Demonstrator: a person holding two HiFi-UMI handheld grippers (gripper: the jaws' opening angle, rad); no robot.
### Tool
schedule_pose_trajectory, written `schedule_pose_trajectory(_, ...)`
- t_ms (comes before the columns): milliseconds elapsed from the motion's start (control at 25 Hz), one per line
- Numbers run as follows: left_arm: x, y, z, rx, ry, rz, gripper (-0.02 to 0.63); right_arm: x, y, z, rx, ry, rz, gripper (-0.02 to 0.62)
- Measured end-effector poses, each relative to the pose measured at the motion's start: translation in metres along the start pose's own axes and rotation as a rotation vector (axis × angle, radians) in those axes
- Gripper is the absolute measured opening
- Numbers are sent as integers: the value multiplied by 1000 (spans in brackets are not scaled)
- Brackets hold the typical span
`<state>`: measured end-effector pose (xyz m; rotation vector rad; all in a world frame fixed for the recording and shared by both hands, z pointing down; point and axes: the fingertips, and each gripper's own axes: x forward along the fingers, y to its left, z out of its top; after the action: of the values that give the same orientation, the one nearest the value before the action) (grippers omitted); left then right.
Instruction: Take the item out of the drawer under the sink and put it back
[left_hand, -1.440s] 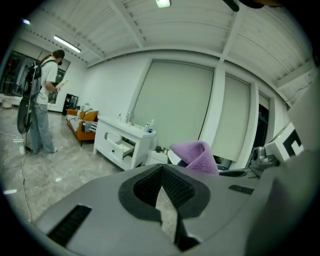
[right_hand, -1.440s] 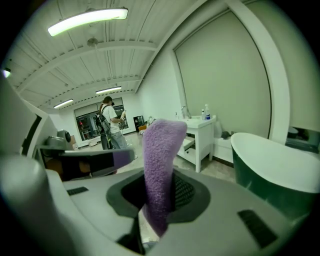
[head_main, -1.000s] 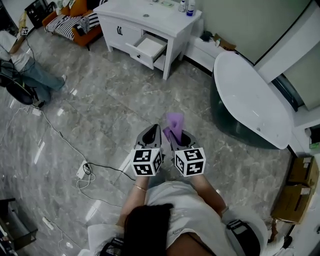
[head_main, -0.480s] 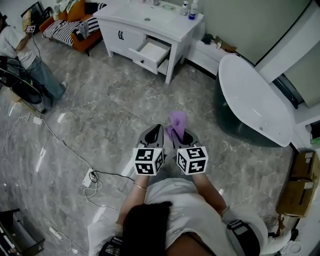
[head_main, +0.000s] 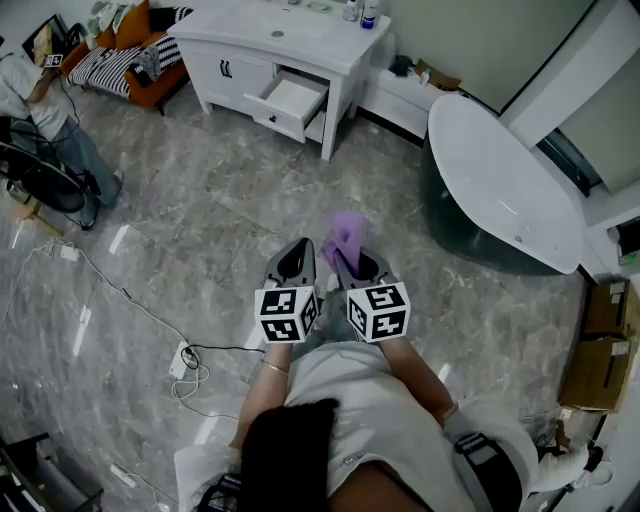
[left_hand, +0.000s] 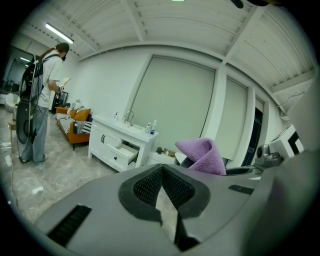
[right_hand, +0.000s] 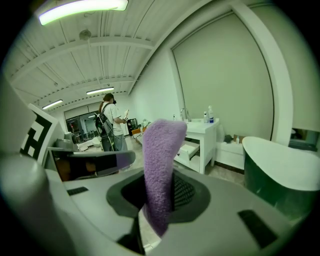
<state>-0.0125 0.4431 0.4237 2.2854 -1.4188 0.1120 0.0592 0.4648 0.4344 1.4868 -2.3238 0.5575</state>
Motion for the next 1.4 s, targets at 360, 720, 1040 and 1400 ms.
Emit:
schedule_pose_trajectory(360,5,25,1,-31,-16,44,4,26,5,8,-29,3,31,89)
schedule_pose_trajectory(720,58,42,32,-12,-22,61,3,78,-20,41,-12,-14,69,89)
schedule_pose_trajectory(1040,144,62,61,-9,8,94,3,150,-72,78,-2,21,108,89)
schedule_pose_trajectory(1400,242,78,93,-24,26,154,3,225,-140,129,-3,22,144,89)
